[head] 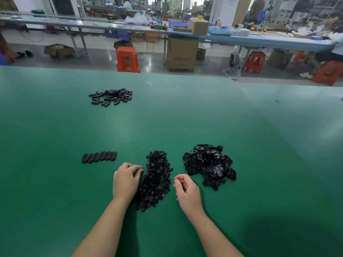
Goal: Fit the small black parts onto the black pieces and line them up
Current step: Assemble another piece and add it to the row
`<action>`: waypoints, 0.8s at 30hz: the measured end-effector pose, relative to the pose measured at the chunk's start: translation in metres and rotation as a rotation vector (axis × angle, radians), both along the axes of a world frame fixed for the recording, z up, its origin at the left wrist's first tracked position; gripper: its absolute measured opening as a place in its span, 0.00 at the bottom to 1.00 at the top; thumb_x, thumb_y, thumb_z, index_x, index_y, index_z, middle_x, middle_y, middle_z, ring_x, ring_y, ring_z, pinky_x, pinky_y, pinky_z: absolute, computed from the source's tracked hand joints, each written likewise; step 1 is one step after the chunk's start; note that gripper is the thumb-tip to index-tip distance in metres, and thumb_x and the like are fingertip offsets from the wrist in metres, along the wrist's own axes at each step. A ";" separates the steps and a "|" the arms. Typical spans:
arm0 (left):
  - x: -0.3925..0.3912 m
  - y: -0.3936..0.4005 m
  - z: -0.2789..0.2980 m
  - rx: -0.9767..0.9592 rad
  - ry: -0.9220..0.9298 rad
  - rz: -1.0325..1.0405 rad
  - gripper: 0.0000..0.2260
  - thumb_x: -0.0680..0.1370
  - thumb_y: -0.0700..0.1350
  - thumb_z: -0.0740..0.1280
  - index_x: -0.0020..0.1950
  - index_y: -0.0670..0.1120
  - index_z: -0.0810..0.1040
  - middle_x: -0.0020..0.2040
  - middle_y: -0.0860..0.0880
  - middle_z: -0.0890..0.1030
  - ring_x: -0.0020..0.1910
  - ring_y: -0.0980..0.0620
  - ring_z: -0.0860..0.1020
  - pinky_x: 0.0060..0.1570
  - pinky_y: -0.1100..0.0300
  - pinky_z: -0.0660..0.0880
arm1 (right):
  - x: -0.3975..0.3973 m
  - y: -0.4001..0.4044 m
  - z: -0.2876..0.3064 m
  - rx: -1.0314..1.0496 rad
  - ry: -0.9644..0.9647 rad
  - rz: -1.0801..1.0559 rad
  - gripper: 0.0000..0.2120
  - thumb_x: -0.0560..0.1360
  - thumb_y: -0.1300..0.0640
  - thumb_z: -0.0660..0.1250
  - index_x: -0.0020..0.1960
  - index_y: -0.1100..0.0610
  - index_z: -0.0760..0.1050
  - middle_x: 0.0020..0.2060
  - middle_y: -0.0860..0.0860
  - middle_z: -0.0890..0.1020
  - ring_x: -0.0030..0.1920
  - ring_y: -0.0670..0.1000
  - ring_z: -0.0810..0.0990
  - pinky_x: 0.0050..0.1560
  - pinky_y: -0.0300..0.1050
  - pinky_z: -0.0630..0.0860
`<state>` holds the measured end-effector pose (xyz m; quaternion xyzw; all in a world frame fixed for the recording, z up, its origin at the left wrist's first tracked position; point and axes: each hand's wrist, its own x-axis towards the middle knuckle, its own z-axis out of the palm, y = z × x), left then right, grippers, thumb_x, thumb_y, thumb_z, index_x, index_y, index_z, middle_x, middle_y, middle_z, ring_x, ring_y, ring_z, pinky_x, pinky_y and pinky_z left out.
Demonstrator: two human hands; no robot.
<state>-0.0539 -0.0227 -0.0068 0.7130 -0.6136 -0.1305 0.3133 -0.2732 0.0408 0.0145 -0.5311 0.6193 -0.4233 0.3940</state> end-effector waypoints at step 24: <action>0.001 0.000 -0.002 -0.027 0.024 -0.009 0.02 0.78 0.46 0.70 0.46 0.51 0.82 0.44 0.57 0.77 0.43 0.56 0.74 0.53 0.54 0.73 | -0.107 -0.018 0.019 0.205 0.899 0.062 0.09 0.82 0.53 0.64 0.62 0.47 0.73 0.54 0.44 0.67 0.36 0.45 0.75 0.29 0.37 0.65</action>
